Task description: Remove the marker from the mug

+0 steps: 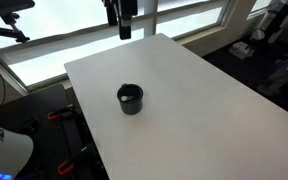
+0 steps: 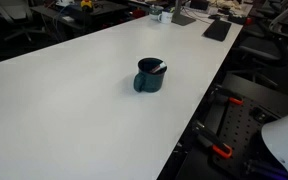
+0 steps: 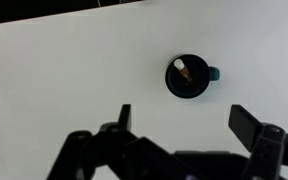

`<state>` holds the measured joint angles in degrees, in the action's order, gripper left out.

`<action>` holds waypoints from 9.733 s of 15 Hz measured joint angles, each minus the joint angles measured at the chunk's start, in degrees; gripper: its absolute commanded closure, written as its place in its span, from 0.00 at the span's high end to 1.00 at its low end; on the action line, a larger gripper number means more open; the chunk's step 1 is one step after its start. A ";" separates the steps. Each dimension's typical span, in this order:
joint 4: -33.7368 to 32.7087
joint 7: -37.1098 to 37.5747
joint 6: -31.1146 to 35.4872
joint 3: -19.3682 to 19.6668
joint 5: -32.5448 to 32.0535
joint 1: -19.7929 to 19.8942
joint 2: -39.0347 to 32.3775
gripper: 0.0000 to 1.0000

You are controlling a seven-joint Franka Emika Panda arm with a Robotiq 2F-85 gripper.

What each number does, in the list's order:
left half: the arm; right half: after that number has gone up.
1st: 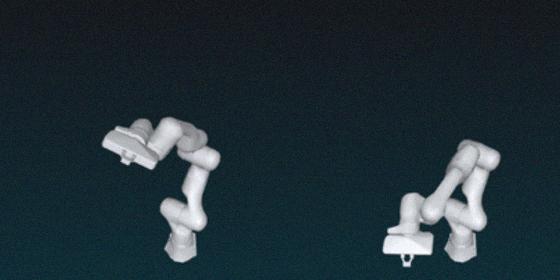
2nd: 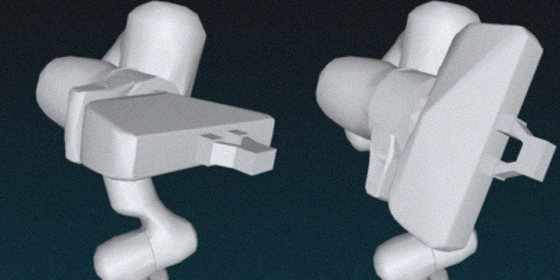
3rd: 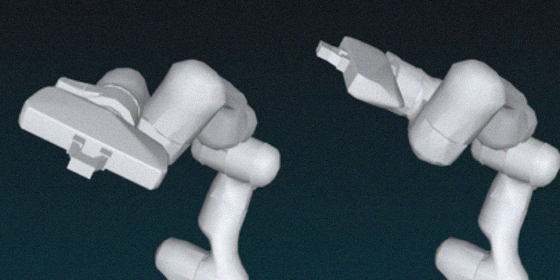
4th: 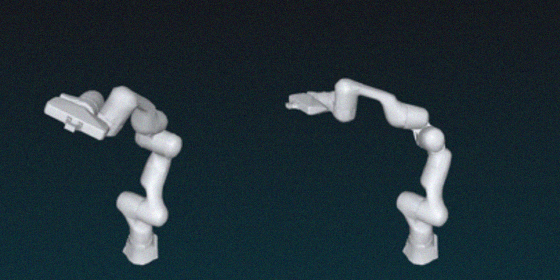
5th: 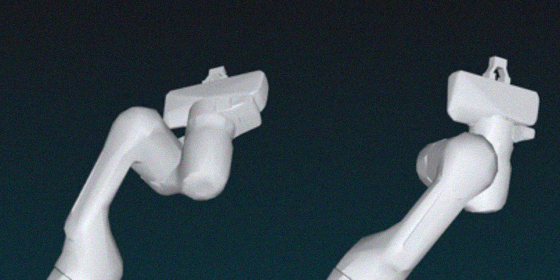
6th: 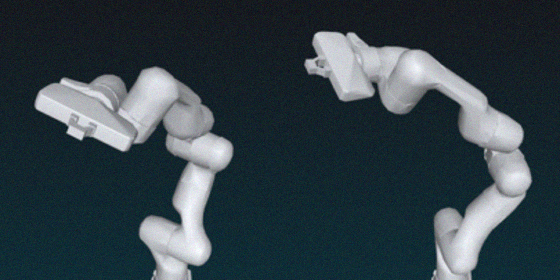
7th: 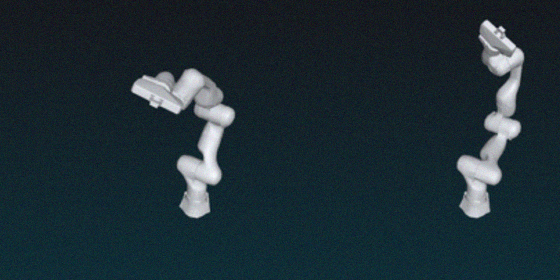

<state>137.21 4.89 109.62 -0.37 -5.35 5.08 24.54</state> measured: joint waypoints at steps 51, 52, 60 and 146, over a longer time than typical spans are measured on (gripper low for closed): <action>-18.70 -29.29 5.84 -0.86 0.93 -3.07 -50.90 0.95; -19.43 -29.26 5.34 -0.86 0.95 -3.02 -51.56 0.99; -21.03 -26.09 3.24 -1.01 1.02 -3.33 -52.08 1.00; -21.75 -25.43 -10.80 -1.42 5.03 -0.11 -47.98 0.05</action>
<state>115.46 -20.54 98.82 -1.79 -0.32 4.97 -23.45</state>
